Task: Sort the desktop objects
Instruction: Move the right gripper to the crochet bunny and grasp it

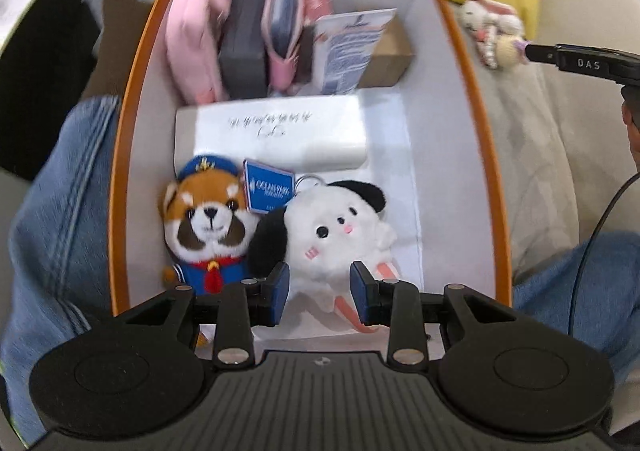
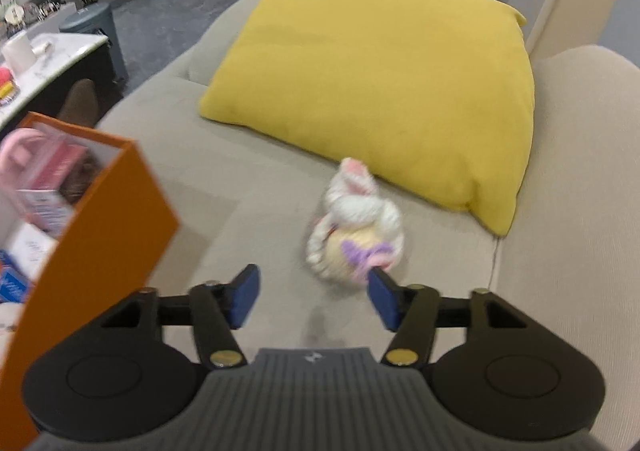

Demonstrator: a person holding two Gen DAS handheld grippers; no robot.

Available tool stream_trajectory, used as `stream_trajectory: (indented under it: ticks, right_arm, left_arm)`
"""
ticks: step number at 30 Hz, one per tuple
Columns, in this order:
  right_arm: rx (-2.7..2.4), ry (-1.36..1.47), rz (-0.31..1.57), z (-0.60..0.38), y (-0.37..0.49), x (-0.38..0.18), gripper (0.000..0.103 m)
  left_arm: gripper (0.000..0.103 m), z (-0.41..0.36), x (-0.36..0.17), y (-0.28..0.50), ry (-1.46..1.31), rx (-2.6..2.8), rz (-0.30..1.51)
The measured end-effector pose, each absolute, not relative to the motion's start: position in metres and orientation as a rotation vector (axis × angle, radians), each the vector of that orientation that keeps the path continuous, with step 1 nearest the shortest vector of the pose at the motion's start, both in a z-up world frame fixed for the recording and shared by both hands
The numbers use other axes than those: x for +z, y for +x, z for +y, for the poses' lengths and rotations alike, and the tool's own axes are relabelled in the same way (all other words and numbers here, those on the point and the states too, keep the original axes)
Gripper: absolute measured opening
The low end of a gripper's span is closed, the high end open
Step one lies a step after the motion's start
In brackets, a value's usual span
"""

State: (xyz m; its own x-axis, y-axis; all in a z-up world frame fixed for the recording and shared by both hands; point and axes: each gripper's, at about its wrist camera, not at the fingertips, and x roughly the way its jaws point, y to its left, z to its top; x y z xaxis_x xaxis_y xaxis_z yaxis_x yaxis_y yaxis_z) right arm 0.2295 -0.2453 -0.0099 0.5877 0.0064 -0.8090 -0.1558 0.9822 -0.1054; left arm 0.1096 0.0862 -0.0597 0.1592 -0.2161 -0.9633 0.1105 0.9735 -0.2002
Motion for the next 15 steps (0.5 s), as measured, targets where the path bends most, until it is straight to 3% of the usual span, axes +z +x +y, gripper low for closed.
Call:
stream_trajectory:
  ticks: [1, 2, 15]
  right_arm:
    - [0.089, -0.181, 0.94, -0.248, 0.239, -0.014, 0.07]
    - [0.087, -0.185, 0.945, -0.25, 0.247, -0.017, 0.07]
    - [0.028, -0.305, 1.0, -0.254, 0.31, -0.066, 0.075]
  left_arm:
    - [0.051, 0.088, -0.062, 0.111, -0.116, -0.231, 1.398]
    - [0.053, 0.089, -0.065, 0.113, -0.145, -0.228, 1.404]
    - [0.058, 0.091, -0.082, 0.128, -0.212, -0.195, 1.449]
